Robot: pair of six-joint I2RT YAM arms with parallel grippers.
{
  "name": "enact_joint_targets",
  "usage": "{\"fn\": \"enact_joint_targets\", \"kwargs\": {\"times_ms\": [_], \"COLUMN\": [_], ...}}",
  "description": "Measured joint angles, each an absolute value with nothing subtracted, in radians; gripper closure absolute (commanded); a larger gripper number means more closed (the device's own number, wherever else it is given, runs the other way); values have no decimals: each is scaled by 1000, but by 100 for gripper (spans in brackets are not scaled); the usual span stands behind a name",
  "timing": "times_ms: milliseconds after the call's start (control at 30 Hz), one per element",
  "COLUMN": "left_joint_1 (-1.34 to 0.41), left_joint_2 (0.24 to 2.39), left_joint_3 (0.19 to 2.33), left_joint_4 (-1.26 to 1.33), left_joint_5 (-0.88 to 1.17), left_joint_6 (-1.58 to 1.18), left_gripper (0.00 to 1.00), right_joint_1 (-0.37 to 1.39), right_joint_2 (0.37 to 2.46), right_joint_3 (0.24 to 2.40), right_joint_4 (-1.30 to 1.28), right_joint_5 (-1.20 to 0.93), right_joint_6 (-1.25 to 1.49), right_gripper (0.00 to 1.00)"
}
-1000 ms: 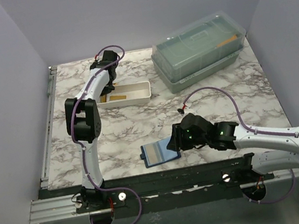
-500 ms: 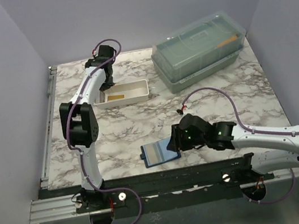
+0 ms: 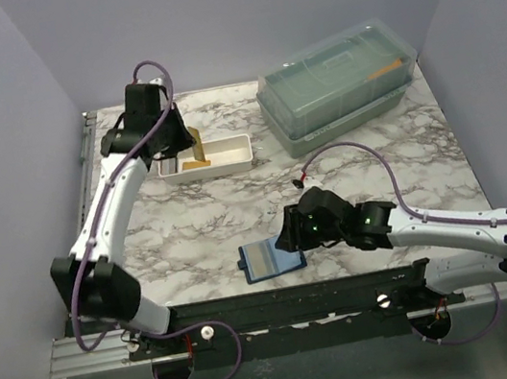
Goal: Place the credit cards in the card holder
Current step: Pick up the credit card from the storage box.
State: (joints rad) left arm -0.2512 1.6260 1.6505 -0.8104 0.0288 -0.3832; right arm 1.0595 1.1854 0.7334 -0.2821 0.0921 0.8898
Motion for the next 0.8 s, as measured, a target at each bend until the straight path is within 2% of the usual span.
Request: {"fn": "enact_joint_targets", "kwargs": {"times_ms": [200,333,467,667,800], "left_joint_1": [-257,-267,-297,-363,-420], "left_joint_2": [1281,1095,970,897,889], "left_joint_3": [1272,956,713,614,578], "left_joint_4": [-517,-202,109,352,443], "left_joint_5": [445,660,738,752,751], "left_joint_6": [-515,-716,-939,-1124,-1188], "left_gripper": [100,100,100,100,100], "right_joint_1": [1060,1060,1060,1060,1060], "right_joint_2": [1176,1116,1007,939,941], "right_joint_3": [746,730,673,621,620], "right_joint_4": [-218,-135,7,193,261], "right_joint_5": [93,91,91,91,102], "right_joint_6": [860,853,863,889,916], "right_gripper": [54,49,43,43,47]}}
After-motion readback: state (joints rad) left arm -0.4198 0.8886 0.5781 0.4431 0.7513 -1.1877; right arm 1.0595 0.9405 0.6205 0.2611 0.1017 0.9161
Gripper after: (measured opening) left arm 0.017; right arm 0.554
